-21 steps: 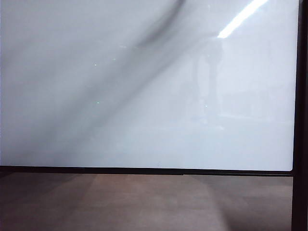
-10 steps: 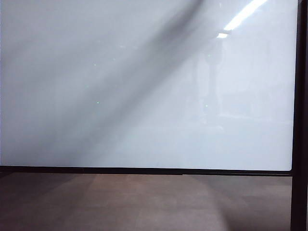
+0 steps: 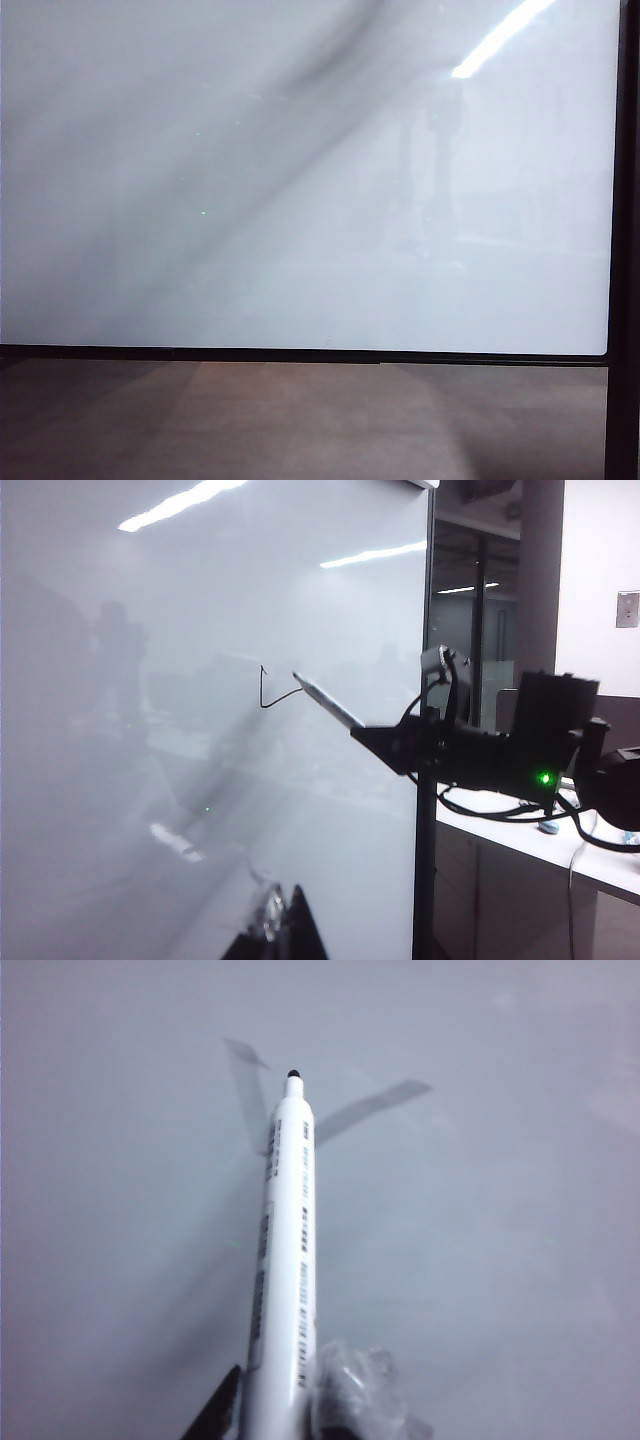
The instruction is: Reach to the right to find the marker pen, pick it up, and write the number 9 on the whiteboard.
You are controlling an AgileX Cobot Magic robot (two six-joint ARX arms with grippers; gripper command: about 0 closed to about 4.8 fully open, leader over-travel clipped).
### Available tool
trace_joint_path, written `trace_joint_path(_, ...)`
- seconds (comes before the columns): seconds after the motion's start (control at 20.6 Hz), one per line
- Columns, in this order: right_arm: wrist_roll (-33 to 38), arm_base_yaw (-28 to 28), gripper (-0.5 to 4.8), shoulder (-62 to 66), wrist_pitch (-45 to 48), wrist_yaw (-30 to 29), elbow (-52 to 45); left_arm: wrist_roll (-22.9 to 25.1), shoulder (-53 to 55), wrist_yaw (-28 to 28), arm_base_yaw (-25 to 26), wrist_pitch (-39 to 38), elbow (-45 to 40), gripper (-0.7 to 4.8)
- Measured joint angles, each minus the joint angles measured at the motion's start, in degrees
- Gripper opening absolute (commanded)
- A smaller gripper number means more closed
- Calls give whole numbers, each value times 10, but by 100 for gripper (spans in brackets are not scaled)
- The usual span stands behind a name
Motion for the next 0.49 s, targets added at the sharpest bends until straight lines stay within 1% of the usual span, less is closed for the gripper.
trace_joint_path(0.29,-12,8,-3,0,27,-13,3,0,0,0,0,0,0,-5)
trace_joint_path(0.49,-12,8,-3,9,28,-21,17,0,-1,0,0,0,0,-5)
